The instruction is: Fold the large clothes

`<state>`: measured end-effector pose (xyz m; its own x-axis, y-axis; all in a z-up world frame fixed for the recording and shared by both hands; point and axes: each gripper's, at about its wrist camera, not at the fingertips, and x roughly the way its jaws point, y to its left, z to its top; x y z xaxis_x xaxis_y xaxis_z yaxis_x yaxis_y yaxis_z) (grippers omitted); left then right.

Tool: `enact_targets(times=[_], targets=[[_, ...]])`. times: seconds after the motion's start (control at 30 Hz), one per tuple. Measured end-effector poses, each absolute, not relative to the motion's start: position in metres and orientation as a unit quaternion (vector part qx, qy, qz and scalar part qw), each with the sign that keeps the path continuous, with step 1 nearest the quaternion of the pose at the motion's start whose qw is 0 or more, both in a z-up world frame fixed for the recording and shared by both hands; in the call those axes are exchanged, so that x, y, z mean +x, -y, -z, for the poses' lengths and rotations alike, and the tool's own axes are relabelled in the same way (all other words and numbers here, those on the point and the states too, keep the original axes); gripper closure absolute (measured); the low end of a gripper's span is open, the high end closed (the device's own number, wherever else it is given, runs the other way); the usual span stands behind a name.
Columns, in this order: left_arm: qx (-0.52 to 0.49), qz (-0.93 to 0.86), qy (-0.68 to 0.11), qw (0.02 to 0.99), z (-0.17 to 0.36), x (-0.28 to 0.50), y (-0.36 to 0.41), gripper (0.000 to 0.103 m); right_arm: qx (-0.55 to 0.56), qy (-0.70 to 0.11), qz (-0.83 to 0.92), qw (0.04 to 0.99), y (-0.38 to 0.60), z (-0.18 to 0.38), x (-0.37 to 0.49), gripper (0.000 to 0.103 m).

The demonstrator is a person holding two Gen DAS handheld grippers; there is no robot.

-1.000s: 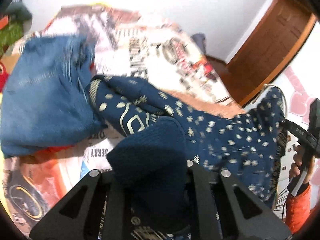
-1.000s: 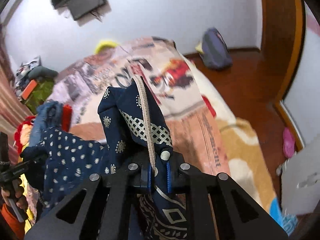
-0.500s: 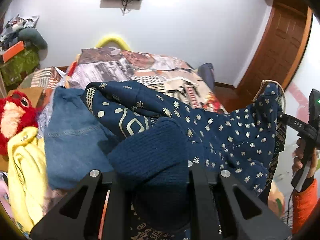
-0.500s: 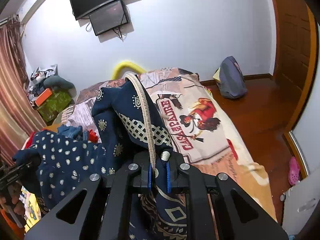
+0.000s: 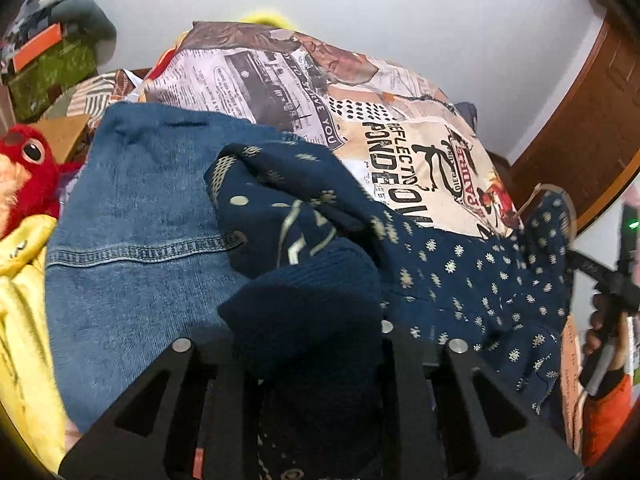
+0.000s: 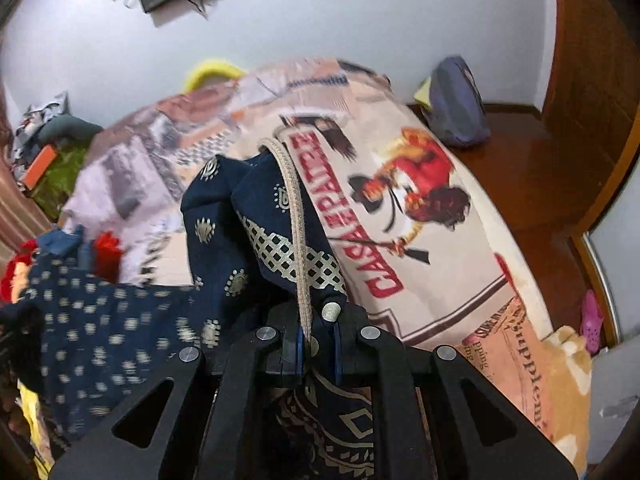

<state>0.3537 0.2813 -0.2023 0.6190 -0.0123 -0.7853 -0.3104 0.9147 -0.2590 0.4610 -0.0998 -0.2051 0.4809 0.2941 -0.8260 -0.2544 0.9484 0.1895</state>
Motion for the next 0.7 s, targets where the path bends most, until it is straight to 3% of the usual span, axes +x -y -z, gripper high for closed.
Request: enact_targets(times=[0.17, 0.2, 0.23, 0.27, 0.3, 0.7], targets=[[-0.195, -0.074, -0.427, 0.88, 0.207, 0.349, -0.285, 0.078, 0.035, -0.525, -0.147, 0.837, 0.115, 0.245, 0.471, 0.089], [-0.196, -0.073, -0.428, 0.879, 0.207, 0.347, -0.284, 0.075, 0.038, -0.533, -0.138, 0.834, 0.119, 0.25, 0.471, 0.083], [-0.198, -0.078, -0.428, 0.878, 0.207, 0.346, -0.285, 0.071, 0.041, -0.539, -0.131, 0.831, 0.122, 0.252, 0.47, 0.08], [-0.198, -0.092, -0.432, 0.875, 0.208, 0.344, -0.284, 0.058, 0.04, -0.54, -0.125, 0.831, 0.124, 0.25, 0.467, 0.074], [-0.196, -0.101, -0.434, 0.874, 0.209, 0.34, -0.283, 0.053, 0.038, -0.54, -0.123, 0.832, 0.126, 0.248, 0.464, 0.069], [-0.159, -0.122, -0.435, 0.878, 0.169, 0.281, -0.262, 0.051, -0.019, -0.505, -0.154, 0.849, 0.154, 0.164, 0.393, 0.066]])
